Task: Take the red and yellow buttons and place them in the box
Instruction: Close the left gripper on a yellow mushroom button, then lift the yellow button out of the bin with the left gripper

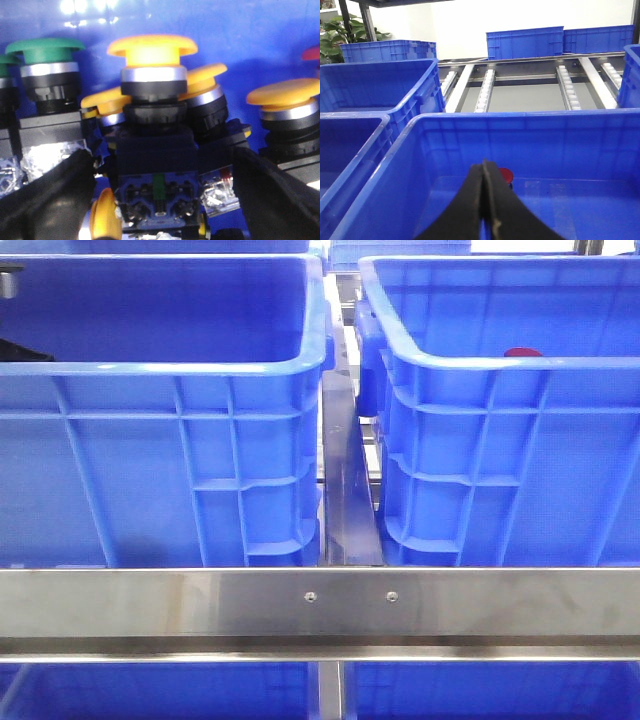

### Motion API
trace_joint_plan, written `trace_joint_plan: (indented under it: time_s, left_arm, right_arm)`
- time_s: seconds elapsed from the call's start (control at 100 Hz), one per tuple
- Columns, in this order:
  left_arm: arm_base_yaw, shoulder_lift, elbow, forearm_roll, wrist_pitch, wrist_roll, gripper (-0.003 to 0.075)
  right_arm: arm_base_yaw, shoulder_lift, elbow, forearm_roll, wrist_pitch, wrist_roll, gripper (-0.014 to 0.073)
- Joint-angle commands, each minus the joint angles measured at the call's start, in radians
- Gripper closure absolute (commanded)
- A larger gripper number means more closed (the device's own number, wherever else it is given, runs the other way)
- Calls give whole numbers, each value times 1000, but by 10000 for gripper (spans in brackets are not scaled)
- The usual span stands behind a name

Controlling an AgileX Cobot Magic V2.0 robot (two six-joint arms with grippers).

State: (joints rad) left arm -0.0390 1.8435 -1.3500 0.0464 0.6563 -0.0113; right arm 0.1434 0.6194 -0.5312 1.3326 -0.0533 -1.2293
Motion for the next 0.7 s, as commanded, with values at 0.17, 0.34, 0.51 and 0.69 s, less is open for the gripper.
trace_joint_plan:
  time_s: [0.17,0.34,0.51,0.69]
  left_arm:
    - [3,-55,-32,2,-40,-11,443]
    - [3,-85,-32,2,-28,-11,687]
    - [1,-169,-32,-6,2,-11,739]
    - [-22,-287,-27,-10,41,-11,739]
  right_arm:
    - [-3,3,-26,-4,-10,-12,662]
    - [-3,3,-26,-4,-10,-12,662]
    - [-3,3,-26,-4,-10,-12,662]
    - [-3,3,-26,-4,-10,-12,662]
